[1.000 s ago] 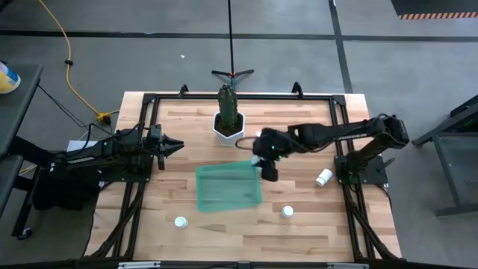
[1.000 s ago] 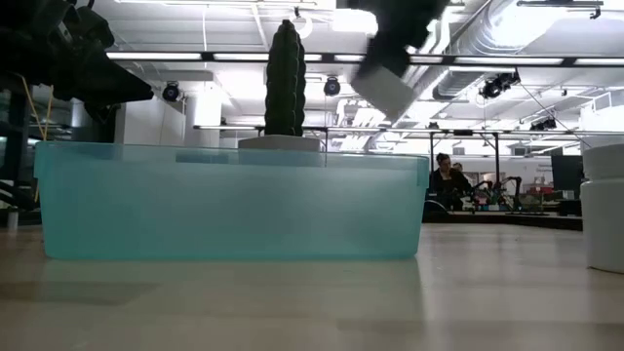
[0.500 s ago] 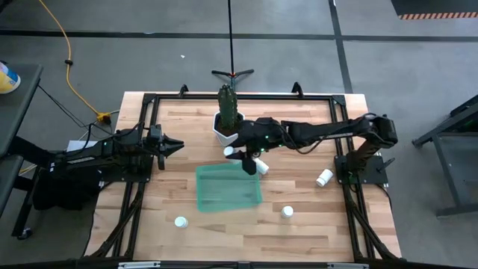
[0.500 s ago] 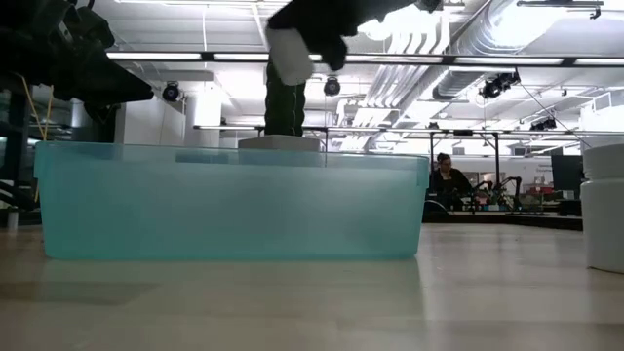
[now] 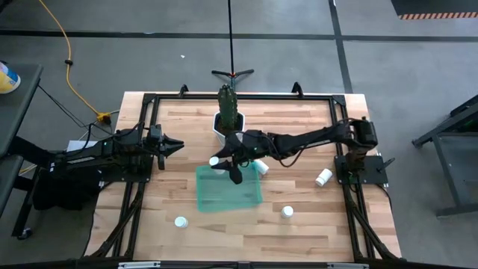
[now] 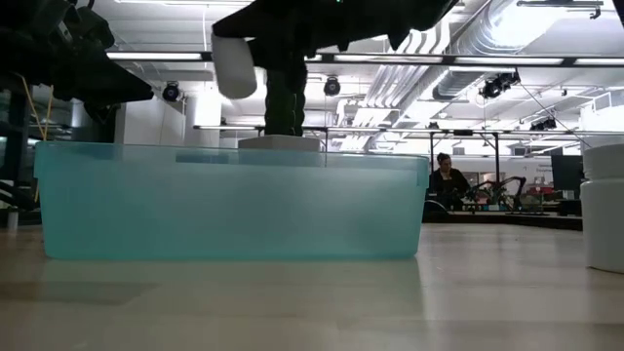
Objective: Pick and place pill bottles into a basket
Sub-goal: Put the white pill bottle into the green bin
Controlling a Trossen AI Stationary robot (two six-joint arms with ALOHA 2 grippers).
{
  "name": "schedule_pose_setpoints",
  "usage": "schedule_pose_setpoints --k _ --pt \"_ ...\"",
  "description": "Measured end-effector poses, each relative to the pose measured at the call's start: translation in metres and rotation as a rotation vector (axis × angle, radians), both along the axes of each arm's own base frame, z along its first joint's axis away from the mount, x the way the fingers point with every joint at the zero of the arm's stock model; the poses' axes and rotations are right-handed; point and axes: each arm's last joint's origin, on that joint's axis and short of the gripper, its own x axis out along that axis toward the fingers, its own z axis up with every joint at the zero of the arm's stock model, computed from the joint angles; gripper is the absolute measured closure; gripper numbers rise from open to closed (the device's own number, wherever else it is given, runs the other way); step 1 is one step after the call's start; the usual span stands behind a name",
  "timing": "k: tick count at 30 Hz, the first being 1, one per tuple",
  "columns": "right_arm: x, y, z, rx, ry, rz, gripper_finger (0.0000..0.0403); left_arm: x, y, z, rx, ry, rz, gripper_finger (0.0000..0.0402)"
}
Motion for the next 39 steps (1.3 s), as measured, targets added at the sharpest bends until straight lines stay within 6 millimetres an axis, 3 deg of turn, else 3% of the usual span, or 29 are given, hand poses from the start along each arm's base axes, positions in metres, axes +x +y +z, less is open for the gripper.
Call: schedule_pose_setpoints --k 14,30,39 --pt "0.013 0.023 -0.037 -0.052 0.039 0.041 0.0257 0.0 0.0 0.0 -0.012 -0.007 0.002 0.0305" --pt "0.026 0.027 -0.082 -0.064 0.063 0.045 0.0257 0.0 0.0 0.001 -0.046 -0.016 0.009 0.0305" --pt "0.033 0.02 -0.092 -0.06 -0.022 0.014 0.0257 0.0 0.0 0.0 -0.046 -0.014 0.01 0.0305"
